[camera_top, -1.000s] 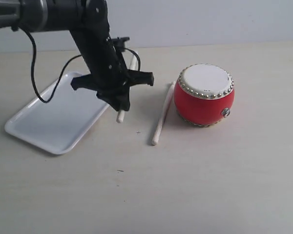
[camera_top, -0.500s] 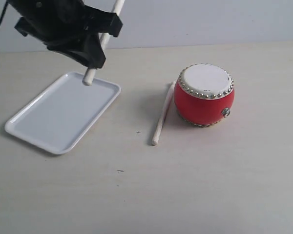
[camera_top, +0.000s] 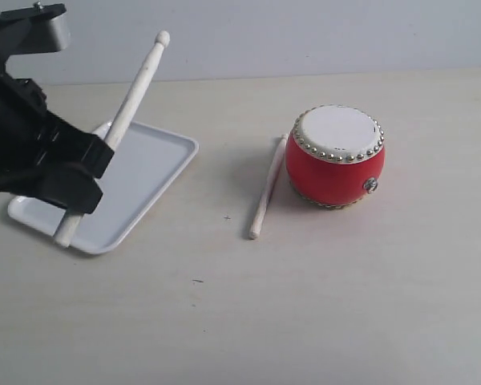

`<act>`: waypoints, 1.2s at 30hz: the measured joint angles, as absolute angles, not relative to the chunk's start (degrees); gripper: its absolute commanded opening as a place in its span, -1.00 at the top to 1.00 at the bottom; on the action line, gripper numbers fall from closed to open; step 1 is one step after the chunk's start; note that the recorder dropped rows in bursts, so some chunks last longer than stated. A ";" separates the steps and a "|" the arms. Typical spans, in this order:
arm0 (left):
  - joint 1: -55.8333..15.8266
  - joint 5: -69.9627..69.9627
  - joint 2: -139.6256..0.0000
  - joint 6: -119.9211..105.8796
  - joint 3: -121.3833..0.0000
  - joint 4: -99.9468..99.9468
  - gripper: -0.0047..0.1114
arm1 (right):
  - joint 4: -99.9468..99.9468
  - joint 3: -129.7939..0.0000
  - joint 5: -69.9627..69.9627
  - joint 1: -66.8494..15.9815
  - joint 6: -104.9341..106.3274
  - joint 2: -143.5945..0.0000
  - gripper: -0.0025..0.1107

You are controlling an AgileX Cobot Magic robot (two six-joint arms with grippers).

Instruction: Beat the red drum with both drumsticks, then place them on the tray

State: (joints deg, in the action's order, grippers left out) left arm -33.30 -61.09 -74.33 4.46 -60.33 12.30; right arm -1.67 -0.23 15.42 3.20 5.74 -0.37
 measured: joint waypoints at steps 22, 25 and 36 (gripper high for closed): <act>-33.30 -61.15 -70.00 4.34 -56.88 12.44 0.92 | 0.00 -0.23 -6.53 3.20 0.00 -0.37 0.91; -33.30 -61.06 -70.00 3.82 -56.88 12.44 0.92 | 0.32 -0.23 -10.05 3.20 0.00 -0.37 0.91; -33.30 -61.60 -70.00 3.45 -56.88 12.44 0.92 | 1.44 -0.23 -24.05 3.20 -4.38 -0.29 0.91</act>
State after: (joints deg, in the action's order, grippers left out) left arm -33.30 -61.60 -70.00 3.45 -56.88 12.44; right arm 1.44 -0.23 -24.05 3.20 -4.38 -0.29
